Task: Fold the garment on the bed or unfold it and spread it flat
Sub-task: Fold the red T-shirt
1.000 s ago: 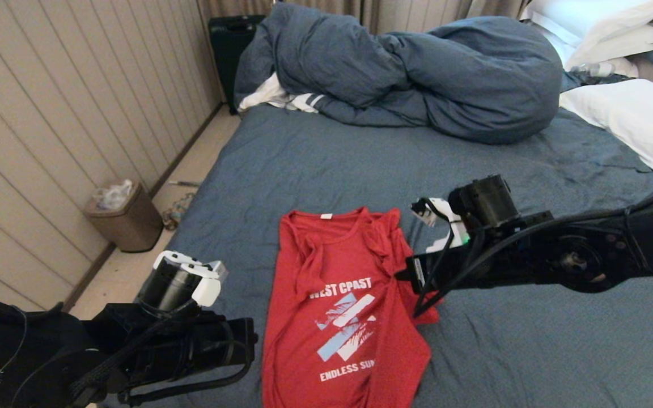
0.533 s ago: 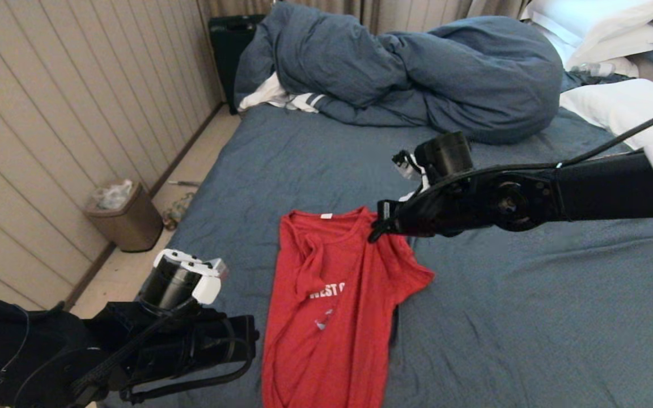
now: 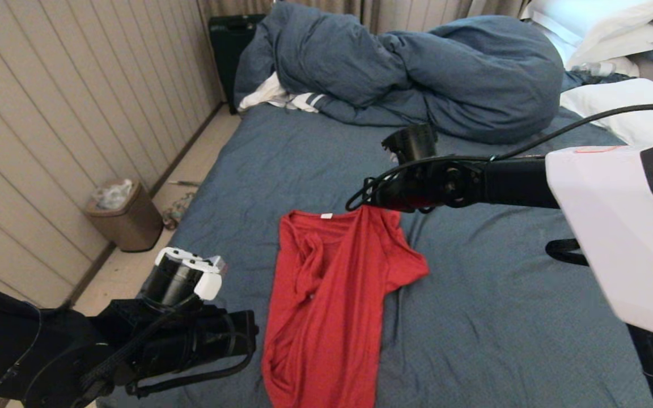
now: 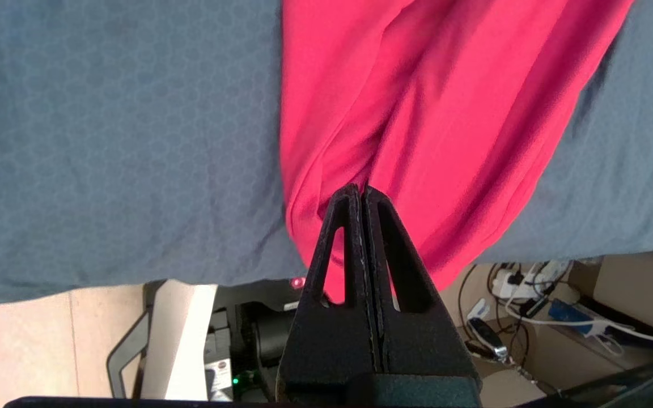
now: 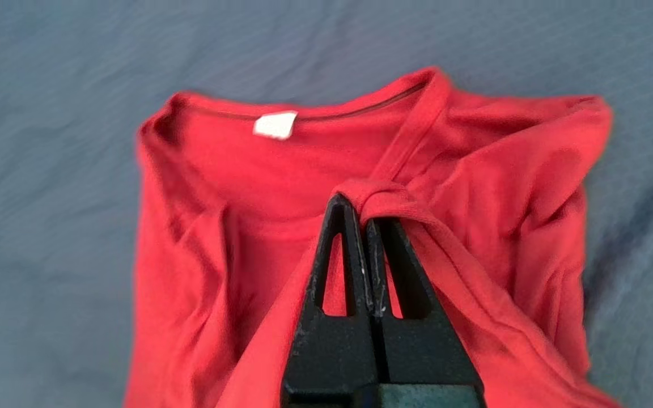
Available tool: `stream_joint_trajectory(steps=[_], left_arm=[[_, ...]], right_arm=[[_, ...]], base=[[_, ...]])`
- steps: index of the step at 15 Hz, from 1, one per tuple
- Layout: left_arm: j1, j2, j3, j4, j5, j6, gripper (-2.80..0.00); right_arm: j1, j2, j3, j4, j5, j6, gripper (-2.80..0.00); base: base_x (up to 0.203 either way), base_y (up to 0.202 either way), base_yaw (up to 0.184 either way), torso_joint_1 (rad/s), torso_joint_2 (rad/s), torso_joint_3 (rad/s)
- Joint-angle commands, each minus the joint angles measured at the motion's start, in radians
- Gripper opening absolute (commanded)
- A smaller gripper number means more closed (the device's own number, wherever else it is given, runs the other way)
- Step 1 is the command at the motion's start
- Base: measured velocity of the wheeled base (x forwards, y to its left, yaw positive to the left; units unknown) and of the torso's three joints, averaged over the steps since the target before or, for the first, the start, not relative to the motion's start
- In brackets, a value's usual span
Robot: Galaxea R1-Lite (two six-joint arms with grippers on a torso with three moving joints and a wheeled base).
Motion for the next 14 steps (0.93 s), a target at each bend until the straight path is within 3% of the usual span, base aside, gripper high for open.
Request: stream_joint_trajectory(steps=[1, 2, 4, 8, 13, 14], left_arm=[[0.0, 0.019, 0.002, -0.019, 0.001, -0.003, -2.8], [0.001, 0.022, 0.003, -0.03, 0.008, -0.005, -2.8], [0.003, 0.03, 0.003, -0.037, 0.036, -0.005, -2.8], [-0.002, 0.047, 0.003, -0.041, 0.038, -0.005, -2.8], [-0.089, 0.033, 0.012, -0.027, 0.04, -0.055, -2.8], [-0.135, 0.024, 0.017, -0.014, 0.04, -0.056, 0.0]], right_arm=[[-0.009, 0.027, -0.006, -0.017, -0.029, 0.003, -2.8], [-0.011, 0.028, -0.005, -0.057, -0.113, 0.004, -2.8], [-0.016, 0.031, -0.005, -0.124, -0.201, 0.004, -2.8], [-0.018, 0.047, -0.004, -0.152, -0.224, 0.002, -2.8], [-0.006, 0.053, 0.004, -0.15, -0.225, 0.004, -2.8], [-0.006, 0.046, 0.018, -0.15, -0.225, 0.005, -2.8]], base=[[0.0, 0.0, 0.0, 0.0, 0.0, 0.0], [0.0, 0.0, 0.0, 0.0, 0.0, 0.0], [0.0, 0.0, 0.0, 0.0, 0.0, 0.0], [0.0, 0.0, 0.0, 0.0, 0.0, 0.0], [0.0, 0.0, 0.0, 0.0, 0.0, 0.0], [0.0, 0.0, 0.0, 0.0, 0.0, 0.0]])
